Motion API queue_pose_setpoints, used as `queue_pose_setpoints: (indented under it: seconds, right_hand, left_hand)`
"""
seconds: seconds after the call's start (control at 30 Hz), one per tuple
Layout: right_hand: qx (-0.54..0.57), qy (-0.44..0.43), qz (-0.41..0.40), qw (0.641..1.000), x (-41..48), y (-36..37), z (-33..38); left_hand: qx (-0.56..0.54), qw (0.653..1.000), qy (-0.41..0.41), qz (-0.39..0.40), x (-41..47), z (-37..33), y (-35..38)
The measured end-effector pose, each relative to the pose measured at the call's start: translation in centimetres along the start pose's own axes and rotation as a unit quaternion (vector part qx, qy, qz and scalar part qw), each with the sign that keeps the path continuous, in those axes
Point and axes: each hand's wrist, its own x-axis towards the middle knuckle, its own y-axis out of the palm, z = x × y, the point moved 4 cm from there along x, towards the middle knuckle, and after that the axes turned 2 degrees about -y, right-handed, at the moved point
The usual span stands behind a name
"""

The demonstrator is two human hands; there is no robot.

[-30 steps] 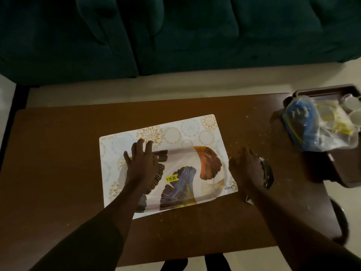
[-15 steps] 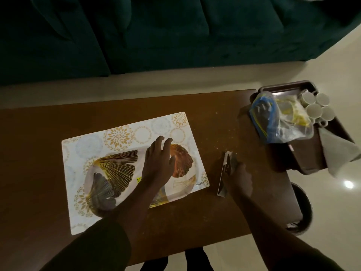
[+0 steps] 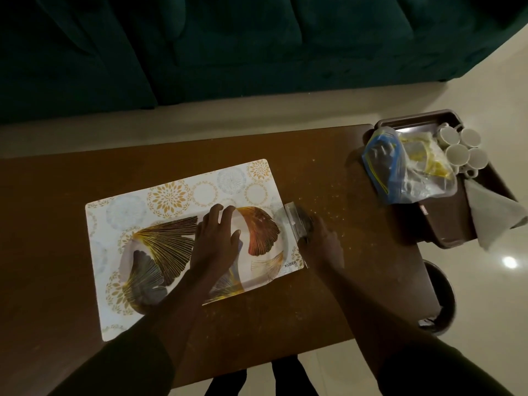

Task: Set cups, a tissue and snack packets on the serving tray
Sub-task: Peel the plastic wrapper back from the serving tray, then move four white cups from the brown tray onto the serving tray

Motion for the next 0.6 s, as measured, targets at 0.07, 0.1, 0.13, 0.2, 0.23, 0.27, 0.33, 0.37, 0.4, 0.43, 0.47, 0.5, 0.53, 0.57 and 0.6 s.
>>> queue_pose_setpoints:
  seconds: [0.07, 0.1, 0.13, 0.2, 0.23, 0.27, 0.33, 0.37, 0.4, 0.43, 0.47, 0.5, 0.53, 0.57, 0.6]
  right_hand:
    - [0.004, 0.004, 0.015, 1.000, -0.1, 0.1, -0.4]
    - [0.009, 0.005, 0.021, 1.000, -0.1, 0.2, -0.5]
    - [0.011, 0.008, 0.026, 1.000, -0.1, 0.2, -0.5]
    - [0.013, 0.013, 0.023, 1.000, -0.1, 0.0, -0.4]
    - [0.015, 0.015, 0.013, 1.000, 0.1, -0.3, -0.3]
    - [0.016, 0.014, 0.002, 1.000, 0.3, -0.7, -0.1]
    - [0.014, 0.008, -0.023, 1.000, 0.8, -1.7, 0.3]
    - [0.014, 0.007, -0.037, 0.999, 1.1, -2.3, 0.5]
    - [0.017, 0.005, -0.051, 0.999, 1.5, -3.0, 0.6]
    - [0.022, 0.004, -0.064, 0.998, 1.8, -3.7, 0.6]
    - [0.024, 0.000, -0.076, 0.997, 2.2, -4.4, 0.6]
    - [0.023, -0.006, -0.087, 0.996, 2.5, -5.2, 0.4]
    - [0.019, -0.014, -0.097, 0.995, 2.8, -5.9, 0.1]
    - [0.014, -0.021, -0.105, 0.994, 3.1, -6.6, -0.2]
    - [0.012, -0.026, -0.114, 0.993, 3.3, -7.3, -0.7]
  left_hand:
    - [-0.005, 1.000, -0.004, 0.003, -0.1, 0.3, 0.0]
    - [-0.007, 1.000, -0.005, 0.004, -0.1, 0.4, 0.0]
    - [-0.009, 1.000, -0.006, 0.004, -0.2, 0.5, 0.0]
    - [-0.012, 1.000, -0.006, 0.001, -0.2, 0.6, -0.2]
    - [-0.014, 1.000, -0.005, -0.004, -0.2, 0.5, -0.3]
    - [-0.017, 1.000, -0.003, -0.009, -0.1, 0.4, -0.5]
    - [-0.020, 1.000, 0.001, -0.013, 0.2, 0.0, -0.8]
    - [-0.019, 1.000, 0.003, -0.013, 0.4, -0.2, -0.9]
    - [-0.017, 1.000, 0.004, -0.013, 0.5, -0.5, -1.0]
    - [-0.015, 1.000, 0.006, -0.014, 0.7, -0.9, -1.0]
    - [-0.011, 1.000, 0.008, -0.017, 0.9, -1.3, -1.1]
    - [-0.009, 1.000, 0.009, -0.020, 1.1, -1.9, -1.2]
    - [-0.009, 1.000, 0.014, -0.025, 1.3, -2.5, -1.3]
    - [-0.012, 0.999, 0.019, -0.031, 1.5, -3.2, -1.5]
    - [-0.014, 0.999, 0.027, -0.036, 1.8, -4.0, -1.6]
